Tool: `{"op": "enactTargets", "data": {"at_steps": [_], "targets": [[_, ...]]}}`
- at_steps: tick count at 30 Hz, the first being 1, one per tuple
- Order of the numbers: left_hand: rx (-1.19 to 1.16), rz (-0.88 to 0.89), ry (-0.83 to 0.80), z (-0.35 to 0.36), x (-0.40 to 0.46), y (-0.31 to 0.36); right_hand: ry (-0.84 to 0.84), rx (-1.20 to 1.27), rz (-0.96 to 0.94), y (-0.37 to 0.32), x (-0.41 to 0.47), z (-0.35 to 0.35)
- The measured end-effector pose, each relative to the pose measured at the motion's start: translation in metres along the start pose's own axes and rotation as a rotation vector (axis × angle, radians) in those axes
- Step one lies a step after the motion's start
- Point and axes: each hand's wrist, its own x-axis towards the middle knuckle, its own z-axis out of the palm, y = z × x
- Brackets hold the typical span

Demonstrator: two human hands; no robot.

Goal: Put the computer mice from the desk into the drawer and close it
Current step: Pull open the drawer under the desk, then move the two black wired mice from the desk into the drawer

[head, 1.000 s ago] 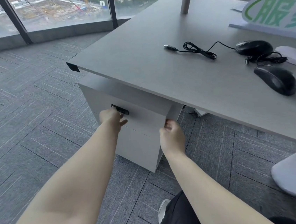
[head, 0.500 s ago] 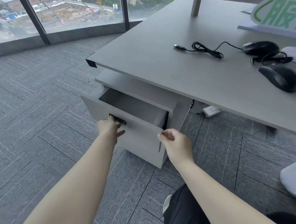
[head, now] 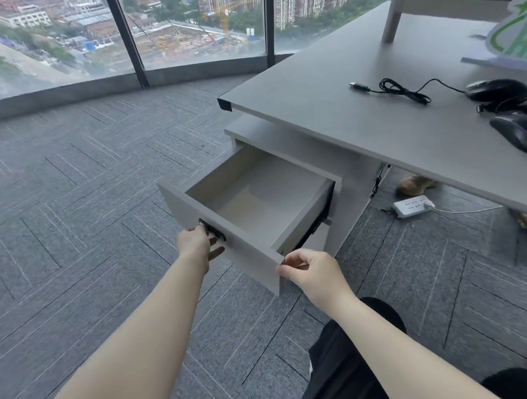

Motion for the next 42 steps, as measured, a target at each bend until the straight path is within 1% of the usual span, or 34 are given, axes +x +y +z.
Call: {"op": "enactTargets", "data": {"at_steps": [9, 19, 28, 32, 33, 35, 37, 38, 40, 42], "targets": [[0.016, 0.033, 0.001, -0.042, -0.012, -0.01, -0.123, -0.049, -0.044, -0.008, -0.019, 0.02], [0.06, 0.046, 0.066, -0.074, -0.017, -0.02, -0.24, -0.092, -0.074, -0.012, -0.03, 0.036], [0.045, 0.046, 0.112, -0.091, -0.031, -0.024, -0.302, -0.121, -0.102, -0.018, -0.044, 0.046], [0.094, 0.048, 0.11, -0.1, -0.037, -0.022, -0.312, -0.138, -0.108, -0.02, -0.049, 0.046], [0.132, 0.045, 0.131, -0.102, -0.041, -0.021, -0.317, -0.144, -0.104, -0.02, -0.049, 0.046], [0.27, 0.106, 0.248, -0.104, -0.044, -0.018, -0.326, -0.161, -0.108, -0.024, -0.051, 0.041], [0.478, 0.261, 0.355, -0.099, -0.06, -0.007, -0.29, -0.169, -0.133, -0.031, -0.051, 0.031], [0.548, 0.366, 0.367, -0.093, -0.069, 0.001, -0.254, -0.17, -0.143, -0.036, -0.05, 0.022], [0.582, 0.569, 0.303, -0.068, -0.094, 0.021, -0.154, -0.164, -0.162, -0.048, -0.045, -0.005], [0.575, 0.707, 0.182, -0.03, -0.115, 0.041, -0.025, -0.141, -0.179, -0.059, -0.038, -0.042]]}}
